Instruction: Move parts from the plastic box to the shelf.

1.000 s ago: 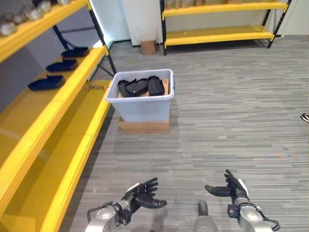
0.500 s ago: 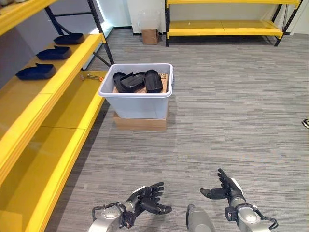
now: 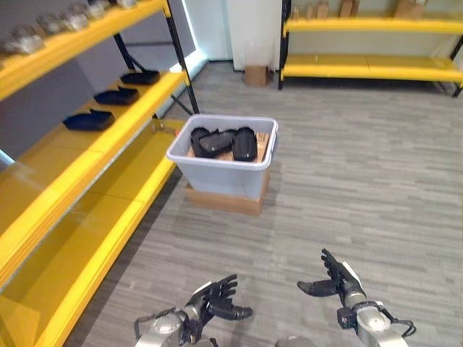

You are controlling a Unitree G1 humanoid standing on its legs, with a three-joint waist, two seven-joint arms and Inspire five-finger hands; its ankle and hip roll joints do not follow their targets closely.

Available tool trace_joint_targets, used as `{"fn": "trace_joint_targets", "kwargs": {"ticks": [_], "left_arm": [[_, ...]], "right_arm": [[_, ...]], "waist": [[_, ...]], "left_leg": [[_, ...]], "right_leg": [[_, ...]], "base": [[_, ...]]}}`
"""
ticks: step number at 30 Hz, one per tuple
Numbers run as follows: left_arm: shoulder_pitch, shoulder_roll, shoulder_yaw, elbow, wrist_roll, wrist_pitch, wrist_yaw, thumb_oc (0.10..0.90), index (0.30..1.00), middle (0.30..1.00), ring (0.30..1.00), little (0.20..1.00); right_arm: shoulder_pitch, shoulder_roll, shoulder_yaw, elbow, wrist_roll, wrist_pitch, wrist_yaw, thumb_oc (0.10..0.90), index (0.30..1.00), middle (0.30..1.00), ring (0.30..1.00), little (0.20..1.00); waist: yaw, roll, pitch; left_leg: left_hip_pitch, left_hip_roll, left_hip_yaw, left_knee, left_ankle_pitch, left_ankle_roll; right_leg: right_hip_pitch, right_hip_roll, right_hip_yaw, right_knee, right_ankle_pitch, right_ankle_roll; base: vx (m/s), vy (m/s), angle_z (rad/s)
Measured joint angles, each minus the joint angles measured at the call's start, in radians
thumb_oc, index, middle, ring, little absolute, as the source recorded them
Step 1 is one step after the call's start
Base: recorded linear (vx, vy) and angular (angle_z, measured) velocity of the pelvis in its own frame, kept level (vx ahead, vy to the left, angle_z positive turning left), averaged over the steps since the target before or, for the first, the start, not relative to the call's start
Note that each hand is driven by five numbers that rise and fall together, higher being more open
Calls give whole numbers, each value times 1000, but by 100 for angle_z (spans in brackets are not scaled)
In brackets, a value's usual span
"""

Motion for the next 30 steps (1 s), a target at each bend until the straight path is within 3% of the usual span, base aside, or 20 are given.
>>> {"fn": "trace_joint_targets", "kwargs": {"ticks": [1, 2, 4, 7, 9, 12, 13, 14, 16, 17, 18, 23, 24, 25, 27, 29, 30], "left_arm": [[7, 1, 8, 7, -4, -2, 10, 900, 1000, 1000, 1000, 1000], [18, 2, 21, 27, -31, -9, 24, 900, 1000, 1000, 1000, 1000], [31, 2, 30, 52, -36, -14, 45, 900, 1000, 1000, 1000, 1000], [66, -2, 66, 95, -36, -50, 44, 900, 1000, 1000, 1000, 1000], [78, -2, 97, 112, -36, -57, 50, 900, 1000, 1000, 1000, 1000], [106, -3, 137, 116, -35, -77, 46, 900, 1000, 1000, 1000, 1000], [111, -4, 142, 118, -35, -77, 45, 900, 1000, 1000, 1000, 1000], [124, -9, 149, 114, -34, -86, 40, 900, 1000, 1000, 1000, 1000], [124, -7, 189, 117, -26, -90, 35, 900, 1000, 1000, 1000, 1000], [121, 8, 208, 116, -23, -89, 30, 900, 1000, 1000, 1000, 1000], [107, 12, 218, 118, -24, -92, 29, 900, 1000, 1000, 1000, 1000], [89, 28, 218, 115, 15, -95, 27, 900, 1000, 1000, 1000, 1000], [88, 34, 219, 114, 15, -95, 27, 900, 1000, 1000, 1000, 1000], [93, 41, 221, 111, 15, -96, 27, 900, 1000, 1000, 1000, 1000], [104, 50, 219, 106, 15, -97, 28, 900, 1000, 1000, 1000, 1000], [113, 51, 200, 103, 15, -96, 27, 900, 1000, 1000, 1000, 1000], [110, 54, 199, 102, 14, -95, 28, 900, 1000, 1000, 1000, 1000]], "right_arm": [[1, 0, 0, 0, -1, 0, 5, 900, 1000, 1000, 1000, 1000], [5, 0, 1, 1, -1, -3, 12, 900, 1000, 1000, 1000, 1000], [17, -6, 6, 0, -1, -8, 17, 900, 1000, 1000, 1000, 1000], [44, -8, 10, 1, -1, -20, 19, 900, 1000, 1000, 1000, 1000], [56, -14, 9, 1, -1, -23, 23, 900, 1000, 1000, 1000, 1000], [88, -34, 3, 1, -21, -27, 37, 900, 1000, 1000, 1000, 1000], [94, -43, 3, 1, -25, -26, 37, 900, 1000, 1000, 1000, 1000], [106, -72, 2, -12, -30, -28, 44, 900, 1000, 1000, 1000, 1000], [107, -52, 5, -9, -31, -20, 44, 900, 1000, 1000, 1000, 1000], [108, -20, 5, -9, -31, -15, 53, 900, 1000, 1000, 1000, 1000], [102, -8, 6, -8, -31, -15, 58, 900, 1000, 1000, 1000, 1000], [38, 53, 50, -10, -37, -6, 65, 900, 1000, 1000, 1000, 1000], [14, 64, 51, -10, -37, -5, 63, 900, 1000, 1000, 1000, 1000], [-9, 74, 51, -9, -37, -5, 63, 900, 1000, 1000, 1000, 1000], [-40, 82, 51, -8, -37, -6, 54, 900, 1000, 1000, 1000, 1000], [-69, 80, 48, -1, -36, -13, 26, 900, 1000, 1000, 1000, 1000], [-77, 81, 49, 6, -36, -20, 19, 900, 1000, 1000, 1000, 1000]], "waist": [[4, 0, 0], [6, 3, 0], [24, 15, 4], [57, 26, 10], [63, 19, 50], [67, 23, 71], [65, 36, 72], [62, 86, 63], [81, 63, 76], [86, 33, 74], [88, 23, 77], [129, 12, 83], [146, 7, 81], [163, -7, 76], [191, -34, 62], [184, -28, 59], [175, -29, 59]], "left_leg": [[1, 0, 19, -83, -1, -5], [16, -1, 37, -245, 1, -10], [32, 4, 13, -479, 33, -41], [16, 45, -48, -629, 86, -66], [19, 66, -49, -630, 87, -62], [42, 66, -50, -540, 73, -54], [59, 68, -50, -516, 69, -47], [105, 48, -66, -531, 56, -53], [103, -14, -76, -454, 85, -56], [80, -59, -61, -401, 48, -36], [67, -75, -69, -381, 33, -23], [89, -176, -69, -378, -27, 41], [83, -188, -64, -387, -28, 51], [77, -190, -55, -405, -20, 65], [76, -204, -39, -432, -8, 86], [83, -200, -45, -465, 4, 101], [99, -197, -57, -507, 27, 114]], "right_leg": [[5, 4, -2, -6, 1, 0], [23, 12, -5, -22, 4, 0], [48, 28, -10, -41, 5, 3], [70, 42, 2, -42, -12, 17], [107, 14, 8, -17, -33, 30], [156, -34, 32, 15, -87, 95], [169, -43, 38, 19, -106, 107], [176, -47, 62, 58, -144, 156], [186, -111, 90, 112, -175, 186], [194, -152, 96, 117, -176, 190], [183, -171, 98, 148, -170, 192], [108, -248, 148, 339, -8, 258], [80, -245, 147, 376, 7, 281], [38, -233, 157, 468, -28, 313], [-20, -159, 145, 541, -66, 291], [-22, -106, 172, 516, -110, 288], [-26, -61, 199, 475, -148, 268]], "base": [[386, 342, 5], [384, 312, 8], [395, 295, -1], [503, 422, -15], [418, 362, -8], [539, 462, -13], [569, 462, -15], [556, 453, -13], [606, 512, -9], [533, 468, 15], [479, 444, 54], [372, 342, 32], [270, 299, 3], [137, 159, 5], [108, 121, -16], [164, 137, -15], [171, 100, 3]]}}
